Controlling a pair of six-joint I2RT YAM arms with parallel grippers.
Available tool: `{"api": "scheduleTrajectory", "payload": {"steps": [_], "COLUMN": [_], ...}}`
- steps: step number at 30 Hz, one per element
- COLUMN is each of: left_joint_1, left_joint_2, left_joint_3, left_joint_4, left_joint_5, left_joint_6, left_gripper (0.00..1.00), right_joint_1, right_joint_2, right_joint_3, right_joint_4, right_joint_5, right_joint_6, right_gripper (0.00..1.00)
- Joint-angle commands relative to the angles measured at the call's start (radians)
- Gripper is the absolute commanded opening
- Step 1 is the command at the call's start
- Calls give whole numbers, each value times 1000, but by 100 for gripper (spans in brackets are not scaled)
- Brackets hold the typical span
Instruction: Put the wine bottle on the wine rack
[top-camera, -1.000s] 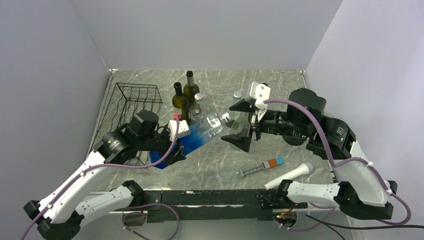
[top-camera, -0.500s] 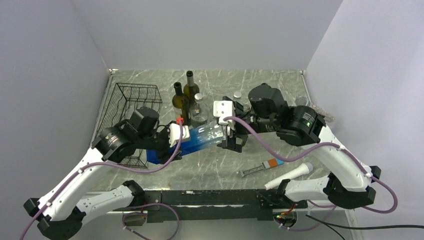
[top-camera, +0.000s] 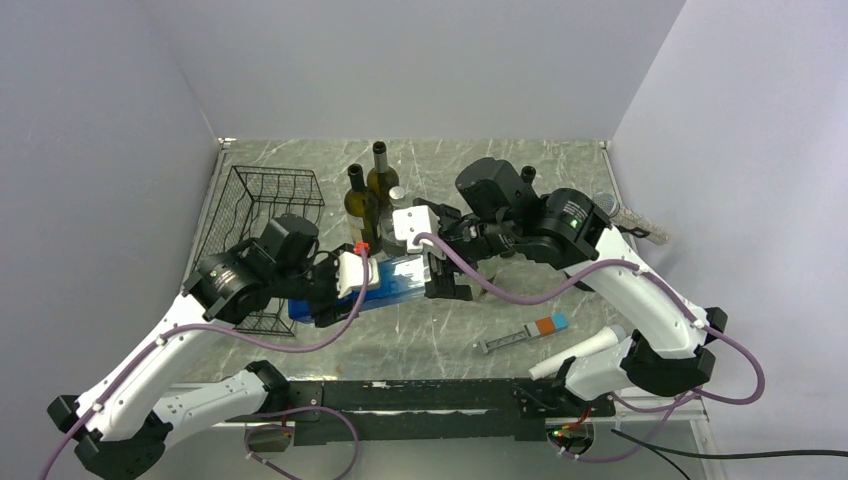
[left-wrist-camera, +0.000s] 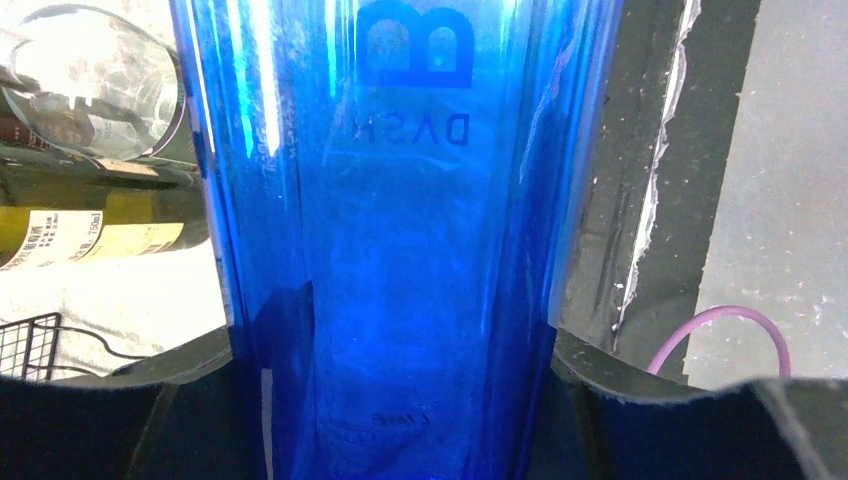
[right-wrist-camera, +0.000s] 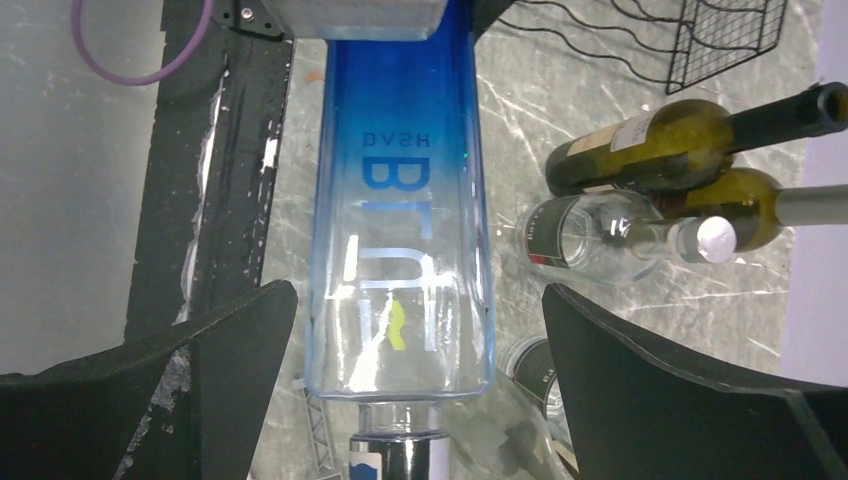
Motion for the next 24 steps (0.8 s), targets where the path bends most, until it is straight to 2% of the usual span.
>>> {"api": "scheduleTrajectory", "payload": {"steps": [1, 15, 17, 18, 19, 20, 21, 22, 24], "left_joint_1": [2, 1, 1, 1, 1, 2, 1, 2, 1], "left_joint_2": [-1, -3, -10, -15, -20, -23, -28, -35, -46], "left_joint_3": [94, 133, 124, 120, 116, 113, 110, 108, 104], "left_joint_4": [88, 80, 91, 99, 103, 104, 108, 112, 122], "left_joint_5": [17, 16, 16, 15, 14, 15, 15, 16, 16], "left_joint_6": [55, 81, 82, 79, 77, 79, 77, 76, 77], "left_gripper": [1, 1, 1, 1, 1, 1, 1, 1, 1], "right_joint_1": [1, 2, 1, 1, 2, 1, 2, 1, 2], "right_joint_2": [5, 31, 36, 36, 35, 32, 30, 28, 26], "right_joint_3": [32, -80, -74, -73, -75, -77, -80, -84, -88], "right_joint_4": [-36, 13, 10, 10, 13, 15, 23, 30, 37], "right_joint_5": [-50, -3, -6, -9, -10, -11, -5, 3, 18], "right_joint_6": [-34, 5, 8, 11, 12, 13, 21, 26, 28], "right_gripper": [100, 100, 95, 87, 69, 40, 16, 3, 0]}}
